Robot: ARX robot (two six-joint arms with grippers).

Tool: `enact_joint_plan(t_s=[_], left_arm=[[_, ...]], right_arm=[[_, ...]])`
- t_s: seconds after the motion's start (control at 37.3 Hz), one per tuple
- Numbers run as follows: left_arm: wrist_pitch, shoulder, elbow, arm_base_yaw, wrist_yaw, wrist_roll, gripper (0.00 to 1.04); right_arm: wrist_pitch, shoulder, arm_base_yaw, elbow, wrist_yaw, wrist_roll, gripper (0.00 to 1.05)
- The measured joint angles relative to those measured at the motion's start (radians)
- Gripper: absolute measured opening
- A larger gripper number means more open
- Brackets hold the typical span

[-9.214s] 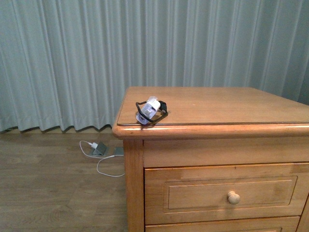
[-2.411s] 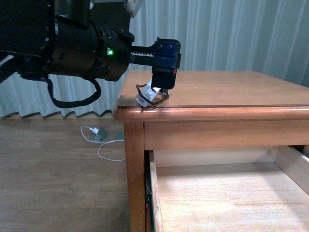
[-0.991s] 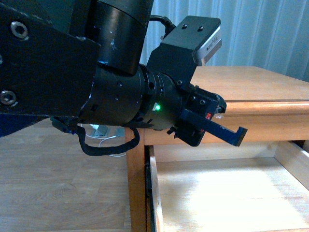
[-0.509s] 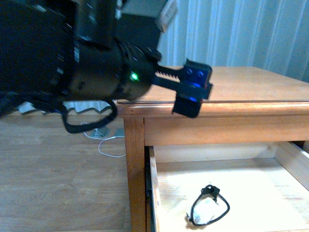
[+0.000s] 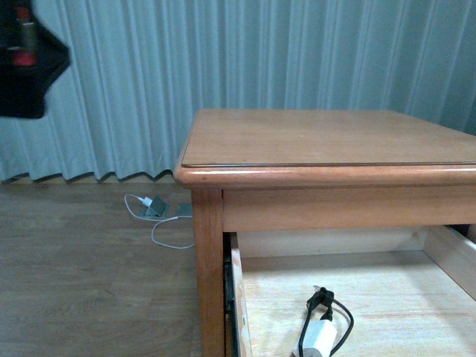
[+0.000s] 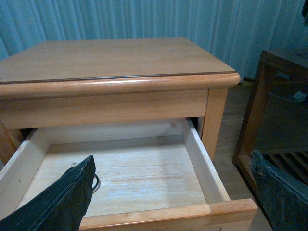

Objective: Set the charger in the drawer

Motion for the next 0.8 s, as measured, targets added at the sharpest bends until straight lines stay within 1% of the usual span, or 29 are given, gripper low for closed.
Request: enact_joint_plan(t_s=[0.16,0.24,0.32,0.48,0.51,0.54,0.56,0.62,0.64,0.7,0.8], left_arm=[[-0.186,-0.280,-0.143,-0.019,-0.111,-0.080,0.98],[-0.289,-0.414,-0.198,-0.018,-0.150,-0.160,0.98],[-0.344,-0.510,-0.240,-0.023,-0.211,-0.206,0.98],[-0.347,-0.526,-0.244,-0.027,-0.217,-0.241,0.98],[-0.343,-0.529,-0.246,-0.024,-0.200,-0.232,0.98],[-0.325,-0.539,-0.254,-0.013,-0.163,-0.218,0.95],[-0.294,-0.559,-0.278,0.019,-0.071,-0.173,0.87],[-0.285,-0.599,-0.316,0.072,0.036,-0.117,0.75],[-0.285,-0.612,-0.329,0.092,0.060,-0.103,0.70],[-0.285,-0.641,-0.362,0.142,0.108,-0.082,0.55],[-0.285,-0.677,-0.398,0.196,0.158,-0.071,0.35]], right_arm=[[0.000,0.000,0.000,0.000,0.000,0.000,0.96],[0.000,0.000,0.000,0.000,0.000,0.000,0.96],[0.000,0.000,0.000,0.000,0.000,0.000,0.96],[0.000,0.000,0.000,0.000,0.001,0.000,0.96],[0.000,0.000,0.000,0.000,0.001,0.000,0.96],[0.000,0.000,0.000,0.000,0.000,0.000,0.96],[0.000,0.000,0.000,0.000,0.000,0.000,0.96],[0.000,0.000,0.000,0.000,0.000,0.000,0.96],[0.000,0.000,0.000,0.000,0.000,0.000,0.96],[0.000,0.000,0.000,0.000,0.000,0.000,0.96],[0.000,0.000,0.000,0.000,0.000,0.000,0.96]])
